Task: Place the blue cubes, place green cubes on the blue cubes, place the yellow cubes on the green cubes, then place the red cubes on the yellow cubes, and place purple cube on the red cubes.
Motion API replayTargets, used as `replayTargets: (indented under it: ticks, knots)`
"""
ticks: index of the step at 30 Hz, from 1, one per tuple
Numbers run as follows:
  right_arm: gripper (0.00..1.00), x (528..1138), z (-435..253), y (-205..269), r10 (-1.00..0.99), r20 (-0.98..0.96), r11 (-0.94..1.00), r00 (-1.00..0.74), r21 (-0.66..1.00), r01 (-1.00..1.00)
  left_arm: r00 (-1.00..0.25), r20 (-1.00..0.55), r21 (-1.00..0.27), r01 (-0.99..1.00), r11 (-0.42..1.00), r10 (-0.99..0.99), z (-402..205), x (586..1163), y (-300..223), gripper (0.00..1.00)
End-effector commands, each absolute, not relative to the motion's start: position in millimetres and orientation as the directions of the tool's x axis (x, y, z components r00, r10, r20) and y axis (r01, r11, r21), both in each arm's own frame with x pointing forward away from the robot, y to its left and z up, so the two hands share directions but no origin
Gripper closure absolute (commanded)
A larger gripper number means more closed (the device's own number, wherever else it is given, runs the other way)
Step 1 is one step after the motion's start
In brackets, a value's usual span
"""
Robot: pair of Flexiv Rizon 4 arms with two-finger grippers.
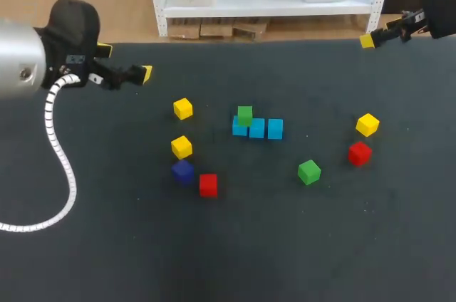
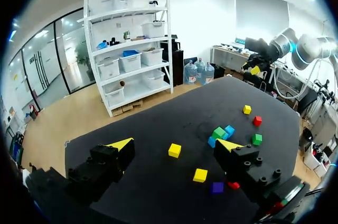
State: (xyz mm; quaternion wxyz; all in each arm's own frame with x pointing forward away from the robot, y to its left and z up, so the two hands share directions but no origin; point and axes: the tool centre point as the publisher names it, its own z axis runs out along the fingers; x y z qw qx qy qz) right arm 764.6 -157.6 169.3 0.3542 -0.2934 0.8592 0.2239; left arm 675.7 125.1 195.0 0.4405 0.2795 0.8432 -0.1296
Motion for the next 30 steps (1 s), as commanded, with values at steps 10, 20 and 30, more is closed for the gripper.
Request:
replayTargets:
  ticks: [10,20,30]
  knots:
    - [0.00,733.5,146.0,-125.0,-0.517,-0.640,0.625,-0.568,0.171,-0.762,-0.450,-0.820,0.021,0.594,0.804,0.354,194.0,675.8,127.8,0.00]
    - [0.00,671.0,100.7,-70.4,-0.690,-0.510,0.532,-0.514,0.123,-0.838,-0.450,-0.820,0.021,0.594,0.804,0.354,194.0,675.8,127.8,0.00]
    - [0.00,635.1,66.6,-53.7,-0.745,-0.382,0.574,-0.547,0.049,-0.817,-0.450,-0.820,0.021,0.594,0.804,0.354,194.0,675.8,127.8,0.00]
